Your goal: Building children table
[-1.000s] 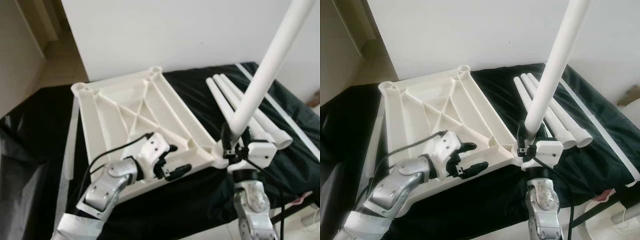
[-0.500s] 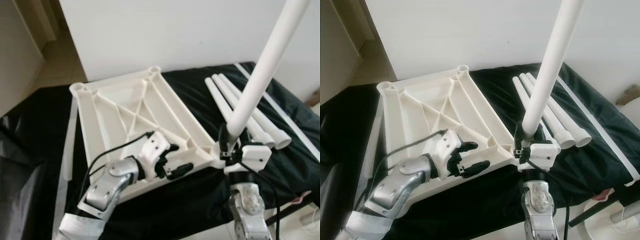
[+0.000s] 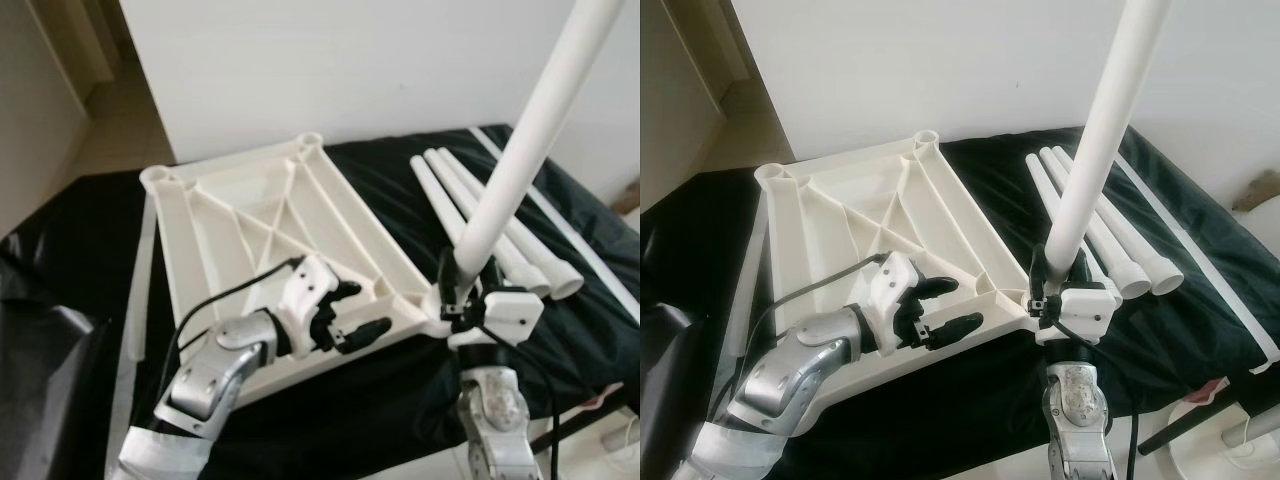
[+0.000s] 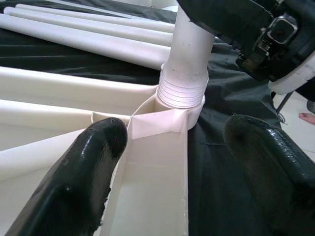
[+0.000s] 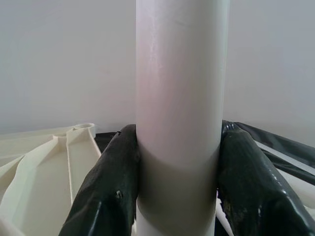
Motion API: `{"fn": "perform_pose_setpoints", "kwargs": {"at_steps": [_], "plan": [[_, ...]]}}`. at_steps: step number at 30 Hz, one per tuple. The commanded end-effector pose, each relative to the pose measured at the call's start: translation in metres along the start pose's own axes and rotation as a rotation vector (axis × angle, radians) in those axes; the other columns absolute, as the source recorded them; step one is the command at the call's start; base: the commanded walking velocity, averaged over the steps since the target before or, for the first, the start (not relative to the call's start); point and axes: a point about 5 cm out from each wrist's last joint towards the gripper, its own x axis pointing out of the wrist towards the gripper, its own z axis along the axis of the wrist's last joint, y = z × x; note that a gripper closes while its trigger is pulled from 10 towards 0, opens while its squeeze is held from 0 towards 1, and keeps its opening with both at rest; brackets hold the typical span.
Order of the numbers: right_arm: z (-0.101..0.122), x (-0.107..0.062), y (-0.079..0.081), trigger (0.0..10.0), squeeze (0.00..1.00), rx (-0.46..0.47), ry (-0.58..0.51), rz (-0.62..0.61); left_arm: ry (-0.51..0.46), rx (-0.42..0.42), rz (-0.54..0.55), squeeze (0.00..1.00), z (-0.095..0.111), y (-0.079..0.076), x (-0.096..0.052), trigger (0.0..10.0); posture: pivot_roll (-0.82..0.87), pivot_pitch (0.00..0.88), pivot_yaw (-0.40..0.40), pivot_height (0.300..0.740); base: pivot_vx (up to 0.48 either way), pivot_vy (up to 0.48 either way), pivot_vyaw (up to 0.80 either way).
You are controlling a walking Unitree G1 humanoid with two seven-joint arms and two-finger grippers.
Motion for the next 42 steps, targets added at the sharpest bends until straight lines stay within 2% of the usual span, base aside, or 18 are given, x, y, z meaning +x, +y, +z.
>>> {"fn": "perform_pose_setpoints", "kwargs": {"at_steps": [1, 6, 15, 16, 19, 20, 24, 25, 26, 27, 32, 33, 36, 42], "plan": [[-0.03, -0.017, -0.015, 10.0, 0.0, -0.033, 0.176, -0.084, -0.005, 0.0, 0.006, 0.0, 0.003, 0.002, -0.001, 10.0, -0.06, 0.0, 0.033, 0.74, 0.0, 0.0, 0.0], [-0.03, -0.018, -0.016, 10.0, 0.0, -0.021, 0.175, -0.123, -0.005, -0.008, 0.008, 0.0, 0.004, 0.001, -0.001, 10.0, -0.06, 0.0, 0.032, 0.74, 0.0, 0.0, 0.0], [-0.031, -0.019, -0.013, 10.0, 0.0, -0.027, 0.173, -0.114, -0.004, -0.008, 0.01, 0.0, 0.004, 0.001, -0.002, 10.0, -0.06, 0.0, 0.031, 0.74, 0.0, 0.0, 0.0], [-0.03, -0.018, -0.012, 10.0, 0.2, -0.033, 0.166, -0.106, -0.003, -0.008, 0.01, 0.0, 0.004, 0.001, -0.002, 10.0, -0.06, 0.0, 0.031, 0.74, 0.0, 0.0, 0.0], [-0.029, -0.018, -0.012, 10.0, 0.2, -0.036, 0.161, -0.101, -0.003, -0.009, 0.011, 0.0, 0.004, 0.002, -0.001, 10.0, -0.06, 0.0, 0.031, 0.74, 0.0, 0.0, 0.0], [-0.029, -0.017, -0.011, 10.0, 1.0, -0.034, 0.155, -0.096, -0.002, -0.009, 0.011, 0.0, 0.004, 0.002, -0.001, 10.0, -0.06, 0.0, 0.031, 0.74, 0.0, 0.0, 0.0], [-0.026, -0.015, -0.012, 10.0, 1.0, -0.047, 0.133, -0.072, -0.002, -0.011, 0.01, 0.0, 0.004, 0.002, -0.001, 10.0, -0.06, 0.0, 0.031, 0.74, 0.0, 0.0, 0.0], [-0.024, -0.012, -0.013, 10.0, 0.2, -0.053, 0.124, -0.056, -0.003, -0.012, 0.009, 0.0, 0.004, 0.002, -0.001, 10.0, -0.06, 0.0, 0.031, 0.74, 0.0, 0.0, 0.0], [-0.024, -0.012, -0.013, 10.0, 0.2, -0.053, 0.124, -0.056, -0.003, -0.012, 0.009, 0.0, 0.004, 0.002, -0.001, 10.0, -0.06, 0.0, 0.031, 0.74, 0.0, 0.0, 0.0], [-0.023, -0.007, -0.016, 10.0, 0.0, -0.045, 0.119, -0.026, -0.004, -0.013, 0.008, 0.0, 0.004, 0.002, 0.0, 10.0, -0.07, 0.0, 0.031, 0.74, 0.0, 0.0, 0.0], [-0.022, -0.001, -0.02, 10.0, 0.0, -0.044, 0.12, 0.036, -0.007, -0.016, 0.008, 0.0, 0.005, 0.002, 0.002, 10.0, -0.07, 0.0, 0.029, 0.74, 0.0, 0.0, 0.0], [-0.021, 0.006, -0.022, 10.0, 0.0, -0.026, 0.127, 0.108, -0.01, -0.017, 0.009, 0.0, 0.005, 0.002, 0.002, 10.0, -0.08, 0.0, 0.029, 0.74, 0.0, 0.0, 0.0], [-0.02, 0.009, -0.023, 10.0, 0.0, -0.027, 0.122, 0.124, -0.012, -0.017, 0.01, 0.0, 0.006, 0.002, 0.003, 10.0, -0.08, 0.0, 0.03, 0.74, 0.0, 0.0, 0.0], [-0.02, 0.023, -0.03, 10.0, 0.0, 0.0, 0.144, 0.241, -0.015, -0.018, 0.008, 0.0, 0.007, 0.002, 0.004, 10.0, -0.08, 0.0, 0.03, 0.74, 0.0, 0.0, 0.0]]}}
